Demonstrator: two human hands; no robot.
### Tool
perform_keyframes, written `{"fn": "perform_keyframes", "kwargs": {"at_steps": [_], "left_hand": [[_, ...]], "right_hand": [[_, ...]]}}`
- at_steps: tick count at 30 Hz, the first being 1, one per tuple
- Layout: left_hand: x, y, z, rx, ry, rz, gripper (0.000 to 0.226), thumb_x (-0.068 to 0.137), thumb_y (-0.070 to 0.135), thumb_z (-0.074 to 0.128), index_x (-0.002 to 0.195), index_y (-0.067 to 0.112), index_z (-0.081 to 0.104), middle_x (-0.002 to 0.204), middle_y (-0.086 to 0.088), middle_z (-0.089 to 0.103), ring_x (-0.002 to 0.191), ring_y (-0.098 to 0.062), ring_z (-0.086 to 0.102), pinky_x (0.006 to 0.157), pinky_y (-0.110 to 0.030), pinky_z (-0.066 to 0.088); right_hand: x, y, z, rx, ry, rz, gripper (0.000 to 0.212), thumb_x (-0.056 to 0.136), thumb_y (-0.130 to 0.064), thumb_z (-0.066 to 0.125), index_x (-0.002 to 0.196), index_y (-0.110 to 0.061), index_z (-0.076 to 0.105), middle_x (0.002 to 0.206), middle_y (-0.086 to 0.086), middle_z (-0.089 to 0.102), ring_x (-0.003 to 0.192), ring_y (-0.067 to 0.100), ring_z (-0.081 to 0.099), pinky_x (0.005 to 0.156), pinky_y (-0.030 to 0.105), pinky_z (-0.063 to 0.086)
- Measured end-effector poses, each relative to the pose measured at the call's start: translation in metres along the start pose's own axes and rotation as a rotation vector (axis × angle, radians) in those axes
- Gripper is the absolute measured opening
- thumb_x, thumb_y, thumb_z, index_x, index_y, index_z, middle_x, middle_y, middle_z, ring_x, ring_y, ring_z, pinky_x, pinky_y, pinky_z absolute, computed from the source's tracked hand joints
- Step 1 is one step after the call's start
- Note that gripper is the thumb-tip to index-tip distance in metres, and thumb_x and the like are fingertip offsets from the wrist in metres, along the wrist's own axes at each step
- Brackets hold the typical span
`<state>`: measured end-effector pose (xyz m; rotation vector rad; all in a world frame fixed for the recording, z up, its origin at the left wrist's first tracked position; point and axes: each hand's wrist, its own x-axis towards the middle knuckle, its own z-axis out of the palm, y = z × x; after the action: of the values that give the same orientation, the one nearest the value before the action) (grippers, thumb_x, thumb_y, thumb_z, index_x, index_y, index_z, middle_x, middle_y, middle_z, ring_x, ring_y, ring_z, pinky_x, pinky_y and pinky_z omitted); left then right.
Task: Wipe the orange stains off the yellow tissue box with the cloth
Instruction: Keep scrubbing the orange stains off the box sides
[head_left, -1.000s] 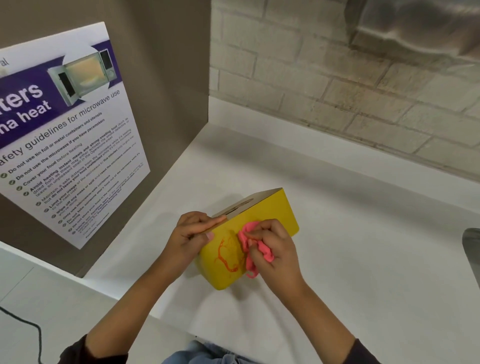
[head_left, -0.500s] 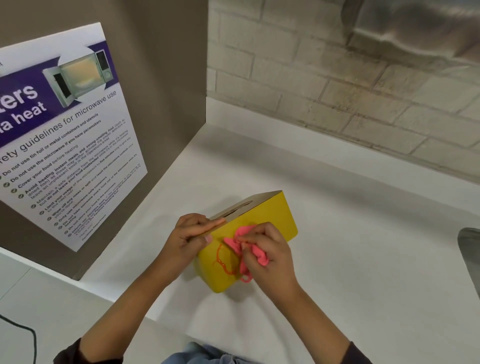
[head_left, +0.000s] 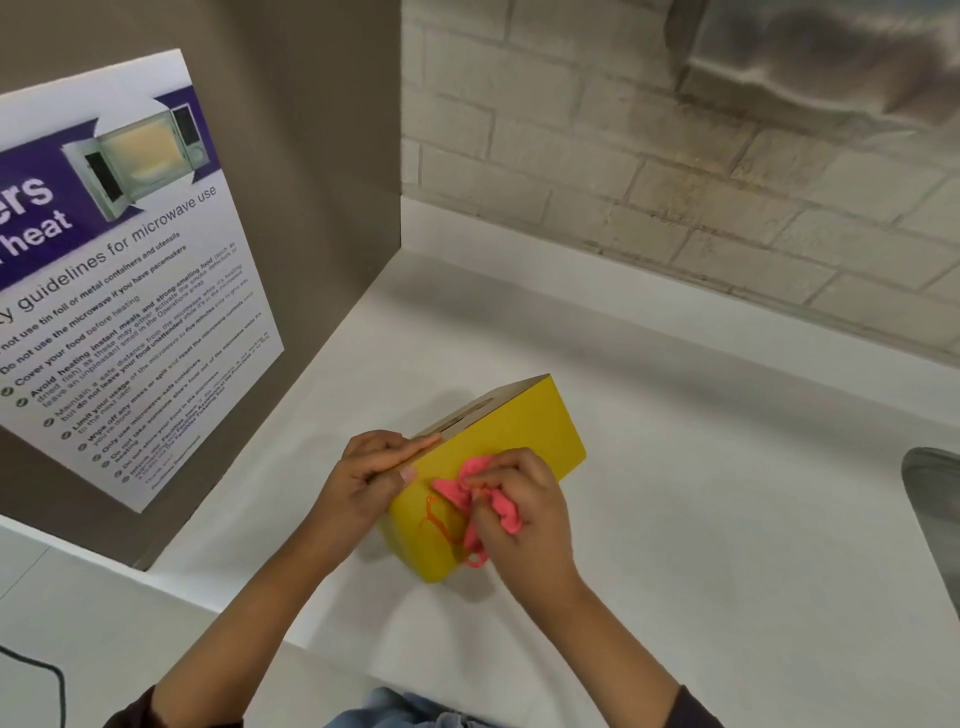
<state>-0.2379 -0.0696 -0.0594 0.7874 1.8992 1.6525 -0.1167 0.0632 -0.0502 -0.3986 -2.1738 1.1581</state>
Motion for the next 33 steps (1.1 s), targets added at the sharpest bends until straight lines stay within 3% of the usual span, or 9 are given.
{"fn": "perform_keyframes", "kwargs": {"at_steps": [2, 5, 9, 14, 17, 20, 23, 27, 33], "left_hand": [[0.000, 0.000, -0.001, 0.004, -0.012, -0.003, 0.034, 0.077, 0.024, 0.050, 0.104, 0.041, 0.063, 0.102, 0.007, 0.053, 0.113, -0.012, 0.044, 0.097, -0.027, 0.036], [0.000, 0.000, 0.000, 0.008, -0.007, 0.002, 0.034, 0.077, 0.024, 0.050, 0.103, 0.041, 0.062, 0.102, 0.007, 0.053, 0.110, -0.005, 0.043, 0.095, -0.023, 0.036], [0.001, -0.001, 0.001, 0.032, 0.010, 0.025, 0.036, 0.079, 0.022, 0.048, 0.110, 0.035, 0.061, 0.100, 0.006, 0.056, 0.111, -0.006, 0.043, 0.097, -0.020, 0.034], [0.001, -0.003, -0.001, 0.039, -0.013, 0.030, 0.038, 0.081, 0.024, 0.047, 0.114, 0.036, 0.059, 0.100, 0.003, 0.055, 0.111, -0.009, 0.042, 0.098, -0.021, 0.034], [0.000, -0.005, -0.002, 0.029, -0.010, 0.022, 0.034, 0.081, 0.026, 0.048, 0.108, 0.042, 0.061, 0.102, 0.006, 0.055, 0.110, -0.002, 0.042, 0.097, -0.019, 0.036], [0.001, -0.004, 0.000, 0.019, 0.021, 0.017, 0.032, 0.080, 0.026, 0.047, 0.103, 0.042, 0.062, 0.103, 0.006, 0.055, 0.109, 0.004, 0.041, 0.096, -0.015, 0.034], [0.002, -0.003, 0.001, 0.000, 0.038, 0.020, 0.032, 0.081, 0.024, 0.044, 0.100, 0.041, 0.062, 0.100, 0.005, 0.055, 0.109, 0.001, 0.042, 0.095, -0.009, 0.033], [0.002, -0.003, 0.002, -0.020, 0.005, 0.035, 0.031, 0.083, 0.024, 0.043, 0.104, 0.036, 0.063, 0.097, 0.004, 0.056, 0.110, -0.007, 0.041, 0.096, -0.009, 0.032], [0.002, -0.003, 0.001, 0.028, 0.013, 0.045, 0.034, 0.082, 0.023, 0.044, 0.101, 0.044, 0.063, 0.099, 0.005, 0.057, 0.107, 0.003, 0.042, 0.093, -0.005, 0.032]], "right_hand": [[0.006, 0.001, -0.002, 0.000, 0.100, 0.138, 0.014, 0.076, -0.011, 0.058, 0.074, -0.015, 0.071, 0.089, -0.015, 0.059, 0.087, 0.019, 0.062, 0.078, 0.034, 0.048], [0.015, -0.009, 0.005, 0.023, 0.158, 0.207, 0.015, 0.075, -0.013, 0.057, 0.071, -0.019, 0.070, 0.088, -0.019, 0.060, 0.093, 0.014, 0.058, 0.083, 0.021, 0.042], [0.012, -0.019, 0.016, 0.005, 0.017, 0.059, 0.018, 0.076, -0.019, 0.055, 0.079, -0.016, 0.072, 0.091, -0.017, 0.062, 0.096, 0.001, 0.052, 0.085, 0.007, 0.036], [0.009, -0.007, 0.001, 0.012, -0.153, -0.084, 0.018, 0.076, -0.015, 0.056, 0.081, -0.010, 0.074, 0.090, -0.015, 0.064, 0.092, -0.002, 0.053, 0.085, 0.013, 0.040], [0.016, -0.002, -0.003, 0.031, -0.033, 0.039, 0.015, 0.076, -0.009, 0.059, 0.077, -0.011, 0.073, 0.088, -0.022, 0.062, 0.092, -0.003, 0.055, 0.084, 0.016, 0.041], [0.019, -0.011, 0.008, -0.004, 0.039, 0.064, 0.017, 0.080, -0.017, 0.057, 0.080, -0.015, 0.073, 0.090, -0.016, 0.063, 0.094, 0.001, 0.053, 0.085, 0.011, 0.037], [0.013, -0.019, 0.019, -0.070, -0.039, -0.029, 0.020, 0.081, -0.022, 0.055, 0.085, -0.015, 0.074, 0.093, -0.006, 0.064, 0.094, 0.005, 0.051, 0.086, 0.009, 0.035], [0.005, -0.015, 0.009, -0.065, -0.193, -0.204, 0.017, 0.078, -0.015, 0.059, 0.082, -0.011, 0.074, 0.090, 0.002, 0.067, 0.090, 0.011, 0.054, 0.081, 0.023, 0.044], [0.013, -0.017, 0.010, -0.001, -0.008, 0.019, 0.024, 0.077, -0.023, 0.054, 0.080, -0.011, 0.075, 0.089, -0.016, 0.060, 0.091, 0.003, 0.052, 0.084, 0.007, 0.037]]}}
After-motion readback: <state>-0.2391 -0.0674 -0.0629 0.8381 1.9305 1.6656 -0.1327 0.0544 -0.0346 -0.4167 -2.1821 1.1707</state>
